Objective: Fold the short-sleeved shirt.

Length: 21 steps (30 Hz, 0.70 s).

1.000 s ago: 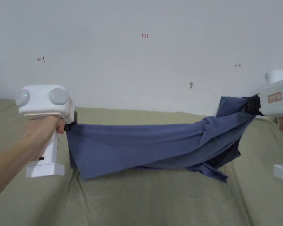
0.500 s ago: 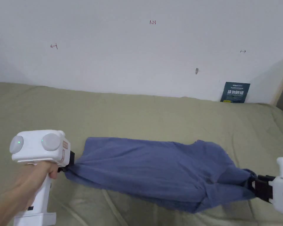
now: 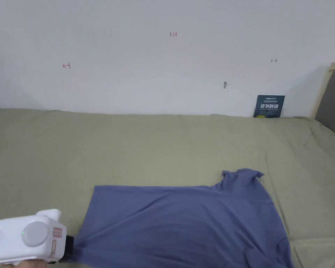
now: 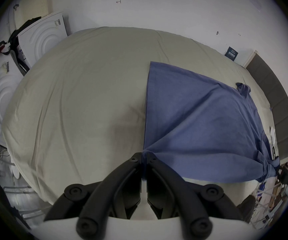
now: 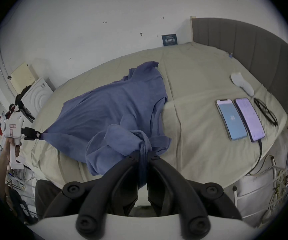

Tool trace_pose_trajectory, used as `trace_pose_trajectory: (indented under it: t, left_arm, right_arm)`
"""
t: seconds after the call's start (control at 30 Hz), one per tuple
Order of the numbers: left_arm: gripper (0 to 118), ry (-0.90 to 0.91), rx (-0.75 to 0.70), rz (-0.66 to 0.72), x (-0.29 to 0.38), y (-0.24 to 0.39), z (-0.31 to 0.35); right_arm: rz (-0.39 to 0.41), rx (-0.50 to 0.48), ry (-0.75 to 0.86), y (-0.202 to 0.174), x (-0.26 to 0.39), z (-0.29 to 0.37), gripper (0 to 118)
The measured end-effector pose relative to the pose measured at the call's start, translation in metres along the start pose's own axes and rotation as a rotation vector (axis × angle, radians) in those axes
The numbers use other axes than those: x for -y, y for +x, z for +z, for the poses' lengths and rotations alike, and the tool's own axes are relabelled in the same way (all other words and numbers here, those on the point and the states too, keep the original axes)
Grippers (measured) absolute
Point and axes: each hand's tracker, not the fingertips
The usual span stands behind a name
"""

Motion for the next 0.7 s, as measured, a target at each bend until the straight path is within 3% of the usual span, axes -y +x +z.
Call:
trace_pose_trajectory:
  t: [0.3,0.33,0.37,0.4,0.43,0.47,0.5,0.53,0.57,0.67,0.7]
  left_arm:
    - [3,-0.003,0.046,0.068,0.044,-0.017,0.007]
    - [7,0.011,0.053,0.079,0.043,-0.019,0.007]
    - [28,0.020,0.061,0.084,0.043,-0.020,0.007]
    - [28,0.019,0.071,0.086,0.042,-0.020,0.007]
    - [40,0.024,0.066,0.088,0.043,-0.019,0.008]
    - [86,0.020,0.060,0.084,0.043,-0.020,0.004]
    - [118,-0.008,0.042,0.075,0.043,-0.020,0.000]
    - [115,0.015,0.003,0.053,0.047,-0.023,0.000]
    - [115,0.066,-0.008,0.018,0.052,-0.022,-0.005]
    - [115,0.065,-0.056,-0.013,0.068,-0.024,-0.013]
    - [115,0.074,-0.056,-0.013,0.060,-0.015,0.025]
  right_arm:
    - [-0.001,0.026,0.000,0.002,0.026,0.008,10]
    - [0.000,0.029,0.003,0.001,0.026,0.009,10]
    - [0.001,0.030,0.003,0.001,0.025,0.008,17]
    - [-0.004,0.031,0.010,0.001,0.024,0.008,17]
    - [-0.005,0.055,0.018,0.000,0.022,0.008,22]
    - [0.005,0.079,0.021,0.001,0.022,0.007,49]
    - [0.021,0.102,0.014,0.001,0.021,0.004,87]
    - [0.029,0.112,0.014,0.002,0.021,0.003,118]
    - [0.057,0.107,0.098,0.000,0.021,0.010,115]
    - [0.089,0.177,0.061,-0.004,0.034,0.025,115]
    - [0.090,0.168,0.071,-0.003,0.031,0.023,115]
